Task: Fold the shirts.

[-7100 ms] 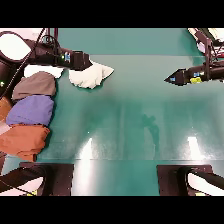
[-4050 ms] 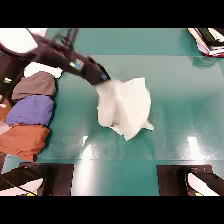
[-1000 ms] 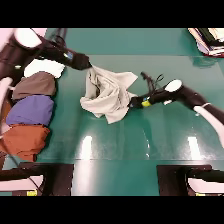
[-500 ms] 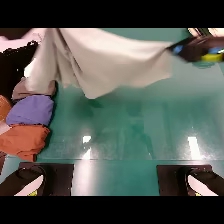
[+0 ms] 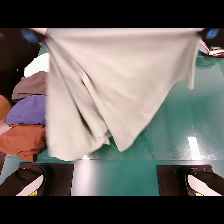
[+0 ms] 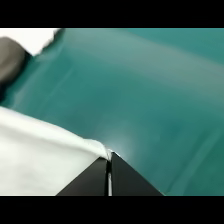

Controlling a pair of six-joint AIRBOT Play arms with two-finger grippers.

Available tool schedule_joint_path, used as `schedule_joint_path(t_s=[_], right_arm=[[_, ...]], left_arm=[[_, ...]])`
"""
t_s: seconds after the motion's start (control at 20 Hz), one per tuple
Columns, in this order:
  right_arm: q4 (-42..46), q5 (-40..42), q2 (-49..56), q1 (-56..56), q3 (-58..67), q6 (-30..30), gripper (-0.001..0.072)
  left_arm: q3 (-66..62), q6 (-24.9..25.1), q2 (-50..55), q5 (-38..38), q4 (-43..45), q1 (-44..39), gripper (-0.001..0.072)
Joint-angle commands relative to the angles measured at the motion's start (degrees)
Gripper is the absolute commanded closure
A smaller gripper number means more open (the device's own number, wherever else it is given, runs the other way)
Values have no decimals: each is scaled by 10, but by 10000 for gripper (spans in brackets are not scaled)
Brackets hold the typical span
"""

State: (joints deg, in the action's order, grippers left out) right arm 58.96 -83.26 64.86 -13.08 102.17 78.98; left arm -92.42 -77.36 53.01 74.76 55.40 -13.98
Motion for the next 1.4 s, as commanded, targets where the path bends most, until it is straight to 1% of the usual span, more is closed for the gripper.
schedule_joint_path(t_s=[0.0,0.1,0.25,0.35,0.45,0.5,0.55,0.6,0.7,0.75,0.9,1.0,1.1,1.25,1.35], right_arm=[[13,-50,76,-29,-60,16,699],[12,-28,118,-45,-108,11,699],[12,17,160,-57,-163,5,699],[12,31,168,-57,-186,5,699],[12,39,167,-56,-198,5,699],[12,39,167,-55,-198,5,699],[12,40,167,-55,-197,5,699],[12,41,167,-55,-197,5,699],[12,41,167,-55,-197,5,699],[12,40,167,-55,-197,5,699],[12,36,167,-55,-197,5,699],[12,36,167,-55,-197,5,699],[12,37,167,-55,-197,5,699],[12,38,167,-55,-197,5,699],[12,38,167,-55,-197,5,699]], left_arm=[[145,-2,31,37,4,-23,686],[254,-1,46,4,7,-44,685],[380,13,68,-79,8,-63,685],[425,13,75,-113,8,-70,685],[442,14,75,-122,4,-70,683],[442,14,75,-122,-1,-70,637],[442,13,75,-122,-7,-70,378],[442,13,75,-122,-18,-70,261],[431,16,75,-121,-29,-69,261],[412,28,75,-111,-26,-63,260],[308,29,75,-95,-9,-16,260],[258,27,75,-125,43,17,260],[253,7,81,-152,88,43,261],[255,9,144,-137,81,56,261],[254,32,210,-141,26,56,260]])
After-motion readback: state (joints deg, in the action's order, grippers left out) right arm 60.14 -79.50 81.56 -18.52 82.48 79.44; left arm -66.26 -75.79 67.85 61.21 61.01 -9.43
